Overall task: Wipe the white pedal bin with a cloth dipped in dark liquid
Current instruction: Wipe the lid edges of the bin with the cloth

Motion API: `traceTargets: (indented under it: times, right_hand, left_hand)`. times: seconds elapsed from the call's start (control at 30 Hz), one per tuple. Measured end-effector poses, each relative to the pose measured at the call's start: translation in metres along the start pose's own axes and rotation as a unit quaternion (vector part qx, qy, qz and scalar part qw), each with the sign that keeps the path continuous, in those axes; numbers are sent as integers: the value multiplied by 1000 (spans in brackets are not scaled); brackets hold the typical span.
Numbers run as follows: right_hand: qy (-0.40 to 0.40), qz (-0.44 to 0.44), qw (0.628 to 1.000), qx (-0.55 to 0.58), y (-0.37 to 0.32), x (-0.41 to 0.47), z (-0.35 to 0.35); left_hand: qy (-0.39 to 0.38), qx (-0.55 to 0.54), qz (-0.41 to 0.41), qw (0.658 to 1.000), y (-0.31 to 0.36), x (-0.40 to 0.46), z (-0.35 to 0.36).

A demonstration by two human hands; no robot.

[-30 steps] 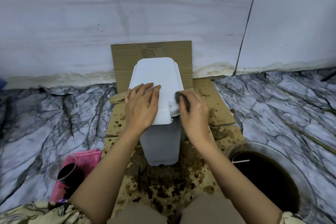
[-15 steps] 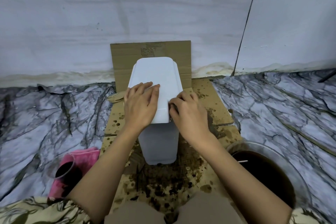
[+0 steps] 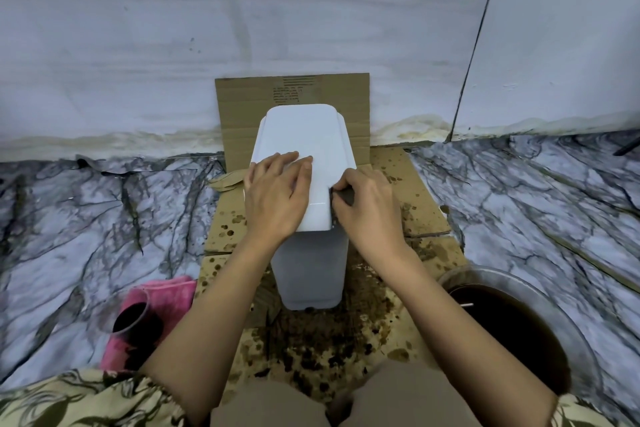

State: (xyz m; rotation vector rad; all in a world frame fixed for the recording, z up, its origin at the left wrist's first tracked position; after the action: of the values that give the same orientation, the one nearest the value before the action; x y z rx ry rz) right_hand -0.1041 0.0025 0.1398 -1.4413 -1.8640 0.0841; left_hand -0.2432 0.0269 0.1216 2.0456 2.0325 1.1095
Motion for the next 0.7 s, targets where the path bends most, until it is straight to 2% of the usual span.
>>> traceTargets:
  times: [0.13, 0.23, 0.3, 0.37, 0.57, 0.7]
  right_hand:
    - [17, 35, 998, -54, 11, 6, 2]
    - [46, 115, 989, 75, 22, 3, -6]
    - [58, 89, 985, 134, 16, -12, -5]
    - [40, 58, 987, 142, 11, -32, 3]
    - [34, 75, 985, 155, 16, -38, 11]
    - [72, 153, 968, 187, 22, -30, 1]
  left_hand:
    - [-6, 4, -2, 1000, 0, 0, 0]
    - [-5, 3, 0, 1000, 0, 0, -1]
    - [-2, 1, 3, 1000, 0, 0, -1]
    - [1, -1, 2, 1000, -1, 0, -1]
    - [0, 0, 3, 1000, -1, 1, 0]
    - [2, -3, 2, 1000, -1, 0, -1]
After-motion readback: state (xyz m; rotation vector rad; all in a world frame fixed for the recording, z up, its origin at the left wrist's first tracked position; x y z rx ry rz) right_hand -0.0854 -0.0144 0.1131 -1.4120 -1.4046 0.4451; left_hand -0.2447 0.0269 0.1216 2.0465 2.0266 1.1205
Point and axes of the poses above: each hand's wrist, its own x-axis towards the middle knuckle, its own z-axis out of the palm, y = z × x, the point moved 2 cm from there along x, towards the middle knuckle, and after that the axes turned 2 degrees about -x, right-handed, at the moved point
